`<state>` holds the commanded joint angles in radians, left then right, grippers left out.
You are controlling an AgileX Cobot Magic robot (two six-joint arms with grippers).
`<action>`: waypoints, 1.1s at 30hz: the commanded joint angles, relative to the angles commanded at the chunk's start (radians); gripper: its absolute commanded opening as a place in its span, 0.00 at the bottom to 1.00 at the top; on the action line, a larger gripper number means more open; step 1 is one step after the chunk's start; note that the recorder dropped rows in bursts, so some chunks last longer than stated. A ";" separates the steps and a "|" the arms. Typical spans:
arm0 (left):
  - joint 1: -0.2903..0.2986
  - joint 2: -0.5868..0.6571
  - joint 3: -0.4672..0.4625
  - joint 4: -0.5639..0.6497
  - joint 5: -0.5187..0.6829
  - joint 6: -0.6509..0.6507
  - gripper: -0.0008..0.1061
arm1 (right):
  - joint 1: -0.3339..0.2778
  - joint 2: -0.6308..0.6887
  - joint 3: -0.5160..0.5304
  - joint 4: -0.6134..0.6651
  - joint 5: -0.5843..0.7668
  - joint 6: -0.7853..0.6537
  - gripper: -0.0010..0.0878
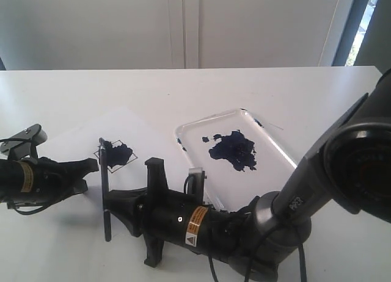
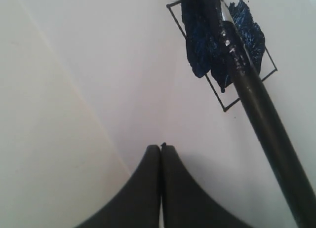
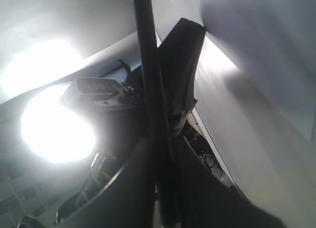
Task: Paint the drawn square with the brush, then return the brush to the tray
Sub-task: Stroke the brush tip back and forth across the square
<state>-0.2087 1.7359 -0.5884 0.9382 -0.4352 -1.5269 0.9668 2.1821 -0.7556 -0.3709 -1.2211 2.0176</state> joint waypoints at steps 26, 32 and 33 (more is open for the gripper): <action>0.073 0.000 0.000 0.095 -0.139 -0.070 0.01 | 0.004 -0.201 0.154 0.030 0.053 -0.051 0.01; 0.073 0.000 0.000 0.095 -0.142 -0.070 0.01 | 0.004 -0.201 0.154 0.059 0.123 -0.051 0.01; 0.073 0.000 0.000 0.095 -0.142 -0.070 0.01 | 0.004 -0.201 0.154 0.059 0.125 -0.051 0.01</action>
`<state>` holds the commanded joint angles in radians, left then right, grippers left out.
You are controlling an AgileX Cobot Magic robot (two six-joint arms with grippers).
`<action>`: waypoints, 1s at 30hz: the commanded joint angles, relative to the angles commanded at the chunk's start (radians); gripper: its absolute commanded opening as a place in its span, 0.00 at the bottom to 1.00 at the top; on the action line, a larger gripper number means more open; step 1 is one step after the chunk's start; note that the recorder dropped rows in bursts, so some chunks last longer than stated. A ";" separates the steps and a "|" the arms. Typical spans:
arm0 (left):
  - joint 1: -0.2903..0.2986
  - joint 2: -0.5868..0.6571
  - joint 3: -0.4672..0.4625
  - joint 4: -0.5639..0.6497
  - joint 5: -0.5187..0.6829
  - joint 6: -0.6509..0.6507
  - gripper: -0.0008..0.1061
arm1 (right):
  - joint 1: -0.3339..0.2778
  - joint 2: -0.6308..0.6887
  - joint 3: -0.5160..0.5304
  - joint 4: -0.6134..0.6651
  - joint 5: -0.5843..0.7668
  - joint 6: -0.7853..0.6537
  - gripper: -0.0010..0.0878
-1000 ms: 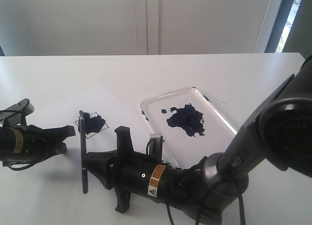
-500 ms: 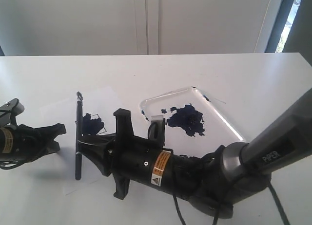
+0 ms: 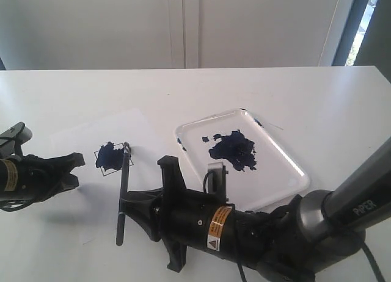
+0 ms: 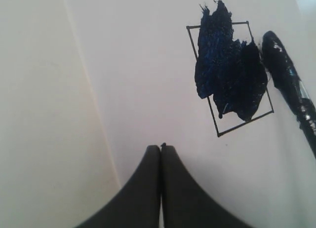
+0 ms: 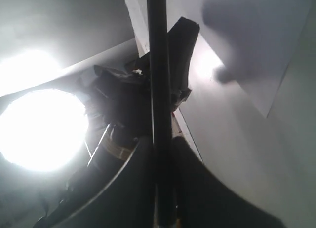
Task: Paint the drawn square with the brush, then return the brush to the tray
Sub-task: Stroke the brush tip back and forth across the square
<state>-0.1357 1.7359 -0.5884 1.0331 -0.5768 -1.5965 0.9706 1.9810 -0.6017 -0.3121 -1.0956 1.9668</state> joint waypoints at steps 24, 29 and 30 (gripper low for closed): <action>0.000 0.000 0.000 0.004 -0.020 0.000 0.01 | 0.006 0.117 -0.129 -0.052 -0.078 0.031 0.01; 0.000 0.000 0.000 0.006 -0.020 0.000 0.01 | 0.021 0.117 -0.156 -0.051 -0.070 0.031 0.01; 0.000 0.000 0.000 0.006 -0.020 0.000 0.01 | 0.026 0.117 -0.159 -0.051 -0.070 0.031 0.01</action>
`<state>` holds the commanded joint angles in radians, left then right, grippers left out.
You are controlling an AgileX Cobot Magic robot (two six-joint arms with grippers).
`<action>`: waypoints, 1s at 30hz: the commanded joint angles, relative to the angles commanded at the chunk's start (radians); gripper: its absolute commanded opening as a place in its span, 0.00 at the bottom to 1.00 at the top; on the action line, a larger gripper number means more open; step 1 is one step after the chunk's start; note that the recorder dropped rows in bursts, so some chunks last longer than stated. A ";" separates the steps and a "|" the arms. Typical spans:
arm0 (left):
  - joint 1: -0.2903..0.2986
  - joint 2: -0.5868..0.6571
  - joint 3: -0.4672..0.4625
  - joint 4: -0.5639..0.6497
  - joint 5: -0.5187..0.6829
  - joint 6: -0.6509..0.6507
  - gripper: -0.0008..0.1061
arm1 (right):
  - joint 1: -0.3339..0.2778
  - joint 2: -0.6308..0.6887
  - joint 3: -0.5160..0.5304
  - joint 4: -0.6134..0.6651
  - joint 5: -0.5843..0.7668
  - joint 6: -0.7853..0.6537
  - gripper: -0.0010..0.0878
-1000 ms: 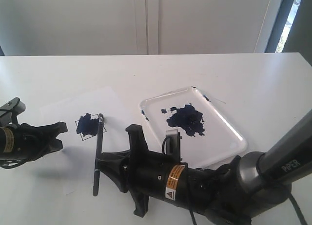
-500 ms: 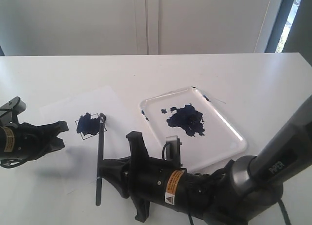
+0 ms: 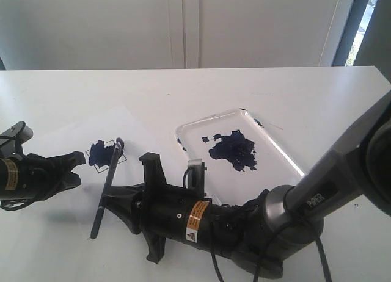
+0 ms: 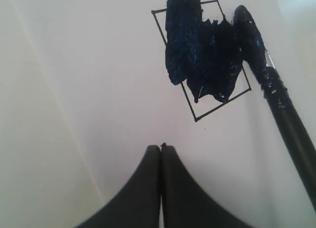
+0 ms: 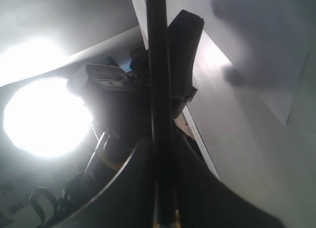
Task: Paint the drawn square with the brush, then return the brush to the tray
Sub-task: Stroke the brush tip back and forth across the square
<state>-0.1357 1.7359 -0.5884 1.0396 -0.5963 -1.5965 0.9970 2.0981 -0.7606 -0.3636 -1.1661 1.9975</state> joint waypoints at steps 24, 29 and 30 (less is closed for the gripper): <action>0.000 0.000 0.000 0.048 0.022 -0.052 0.01 | 0.020 0.000 -0.007 0.056 0.059 0.002 0.01; 0.000 0.000 0.000 0.048 0.022 -0.052 0.01 | 0.020 0.000 -0.007 0.045 0.067 0.000 0.01; 0.000 0.000 0.000 0.048 0.022 -0.052 0.01 | 0.020 0.000 -0.007 0.040 0.065 0.000 0.01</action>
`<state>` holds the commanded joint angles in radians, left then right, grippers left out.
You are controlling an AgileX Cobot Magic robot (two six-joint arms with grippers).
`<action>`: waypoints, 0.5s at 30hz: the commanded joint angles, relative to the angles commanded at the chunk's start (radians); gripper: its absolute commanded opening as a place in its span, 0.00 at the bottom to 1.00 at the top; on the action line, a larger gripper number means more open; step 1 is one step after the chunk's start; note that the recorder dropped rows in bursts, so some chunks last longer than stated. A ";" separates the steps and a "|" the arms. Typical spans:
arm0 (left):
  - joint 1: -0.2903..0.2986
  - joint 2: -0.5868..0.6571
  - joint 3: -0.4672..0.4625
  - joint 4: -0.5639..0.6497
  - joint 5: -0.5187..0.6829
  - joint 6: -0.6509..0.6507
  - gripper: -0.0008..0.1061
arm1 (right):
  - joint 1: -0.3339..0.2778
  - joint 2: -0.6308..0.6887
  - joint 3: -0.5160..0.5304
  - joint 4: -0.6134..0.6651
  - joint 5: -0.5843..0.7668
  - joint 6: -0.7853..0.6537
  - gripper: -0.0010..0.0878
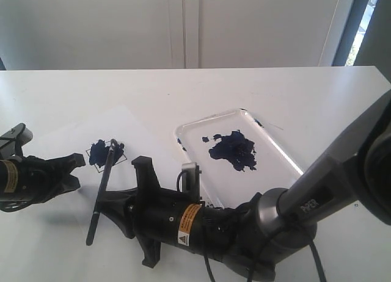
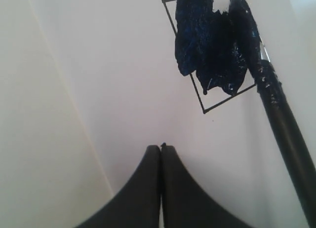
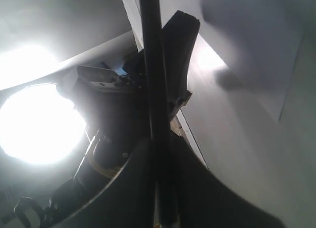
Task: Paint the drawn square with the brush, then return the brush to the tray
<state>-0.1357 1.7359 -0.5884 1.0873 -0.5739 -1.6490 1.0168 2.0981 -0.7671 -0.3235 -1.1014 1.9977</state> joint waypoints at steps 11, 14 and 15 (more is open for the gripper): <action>0.000 0.000 0.000 0.000 0.000 0.000 0.01 | 0.040 -0.006 0.000 -0.094 -0.059 0.024 0.01; 0.000 0.000 0.000 0.000 0.004 0.000 0.01 | 0.065 -0.006 0.002 -0.096 -0.079 0.024 0.01; 0.000 0.000 0.000 0.000 0.007 0.000 0.01 | 0.070 -0.006 0.002 -0.096 -0.089 0.024 0.01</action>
<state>-0.1357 1.7359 -0.5884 1.0873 -0.5672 -1.6486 1.0872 2.0920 -0.7653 -0.4195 -1.1902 2.0216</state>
